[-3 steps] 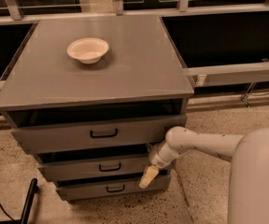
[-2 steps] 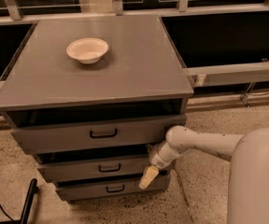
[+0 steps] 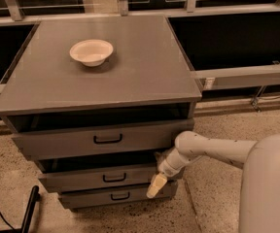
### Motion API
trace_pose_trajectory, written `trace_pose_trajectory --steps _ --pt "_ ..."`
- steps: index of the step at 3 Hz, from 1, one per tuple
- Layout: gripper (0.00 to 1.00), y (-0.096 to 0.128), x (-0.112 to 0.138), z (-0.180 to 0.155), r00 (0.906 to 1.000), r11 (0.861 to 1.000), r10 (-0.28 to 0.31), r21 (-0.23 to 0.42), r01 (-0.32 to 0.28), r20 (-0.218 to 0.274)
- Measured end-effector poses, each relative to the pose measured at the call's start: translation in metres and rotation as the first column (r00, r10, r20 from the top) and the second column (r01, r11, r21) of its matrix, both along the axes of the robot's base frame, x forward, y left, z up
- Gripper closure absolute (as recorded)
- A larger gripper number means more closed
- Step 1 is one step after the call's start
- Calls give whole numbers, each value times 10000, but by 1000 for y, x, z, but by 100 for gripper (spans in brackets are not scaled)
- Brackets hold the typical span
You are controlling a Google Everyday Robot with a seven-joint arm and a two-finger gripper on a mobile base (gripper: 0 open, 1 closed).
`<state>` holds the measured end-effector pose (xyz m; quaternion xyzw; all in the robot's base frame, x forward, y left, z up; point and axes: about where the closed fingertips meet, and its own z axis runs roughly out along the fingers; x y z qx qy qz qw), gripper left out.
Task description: Open middle drawer
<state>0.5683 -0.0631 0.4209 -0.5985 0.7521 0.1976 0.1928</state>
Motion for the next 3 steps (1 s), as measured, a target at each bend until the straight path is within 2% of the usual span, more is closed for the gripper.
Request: trace_pose_trajectory --steps 2,3 --pt "0 -12 -30 6 9983 9995 -303 32 305 -498" --pt "0 -19 -54 14 9952 9994 -350 29 354 -917"
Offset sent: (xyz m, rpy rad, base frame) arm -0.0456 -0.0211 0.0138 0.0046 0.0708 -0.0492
